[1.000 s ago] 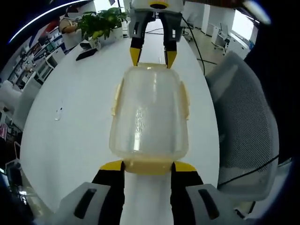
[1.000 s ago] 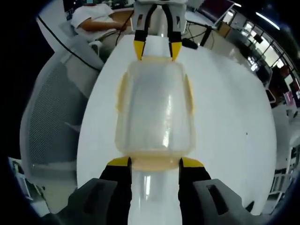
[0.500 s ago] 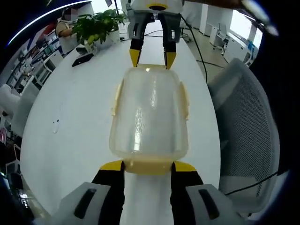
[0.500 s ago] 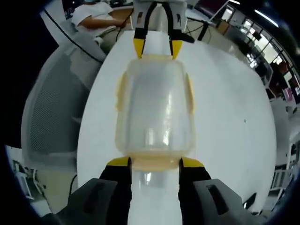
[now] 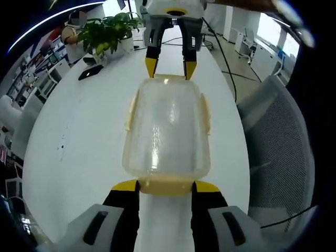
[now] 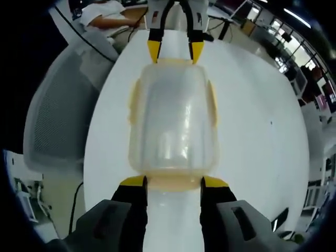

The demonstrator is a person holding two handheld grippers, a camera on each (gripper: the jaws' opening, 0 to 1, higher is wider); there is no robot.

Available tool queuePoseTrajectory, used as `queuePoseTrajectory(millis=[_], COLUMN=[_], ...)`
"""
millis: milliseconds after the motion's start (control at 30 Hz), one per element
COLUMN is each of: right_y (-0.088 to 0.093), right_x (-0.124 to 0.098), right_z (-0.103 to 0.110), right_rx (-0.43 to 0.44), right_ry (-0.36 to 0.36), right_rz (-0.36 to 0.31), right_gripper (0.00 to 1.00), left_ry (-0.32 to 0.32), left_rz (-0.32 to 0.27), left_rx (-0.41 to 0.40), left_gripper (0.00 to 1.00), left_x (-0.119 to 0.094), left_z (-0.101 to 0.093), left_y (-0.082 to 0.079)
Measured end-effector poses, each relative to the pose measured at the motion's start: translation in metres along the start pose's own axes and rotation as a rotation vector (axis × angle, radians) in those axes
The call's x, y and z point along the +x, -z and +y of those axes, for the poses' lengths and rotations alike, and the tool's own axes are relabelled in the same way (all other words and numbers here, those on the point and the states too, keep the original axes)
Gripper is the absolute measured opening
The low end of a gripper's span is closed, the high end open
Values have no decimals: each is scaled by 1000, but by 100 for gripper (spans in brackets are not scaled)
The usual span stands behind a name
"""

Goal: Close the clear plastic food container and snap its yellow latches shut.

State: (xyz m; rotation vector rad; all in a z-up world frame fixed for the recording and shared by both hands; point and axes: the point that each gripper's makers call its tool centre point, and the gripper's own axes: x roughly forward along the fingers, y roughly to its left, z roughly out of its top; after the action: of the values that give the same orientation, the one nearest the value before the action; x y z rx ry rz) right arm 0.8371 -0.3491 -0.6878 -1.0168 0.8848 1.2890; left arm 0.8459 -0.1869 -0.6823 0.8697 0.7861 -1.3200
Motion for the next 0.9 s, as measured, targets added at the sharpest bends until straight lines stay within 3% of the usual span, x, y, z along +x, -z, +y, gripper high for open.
queuePoseTrajectory(millis=[500, 900], right_y=[36, 54], right_x=[2, 16], right_z=[-11, -12], right_rx=[8, 5], right_ry=[0, -26], right_rz=[30, 75], right_gripper=[36, 36], left_ry=[0, 19], left_rz=[-4, 19], left_rx=[10, 16], left_gripper=[32, 32], left_x=[25, 47], left_z=[11, 12], left_y=[-24, -28])
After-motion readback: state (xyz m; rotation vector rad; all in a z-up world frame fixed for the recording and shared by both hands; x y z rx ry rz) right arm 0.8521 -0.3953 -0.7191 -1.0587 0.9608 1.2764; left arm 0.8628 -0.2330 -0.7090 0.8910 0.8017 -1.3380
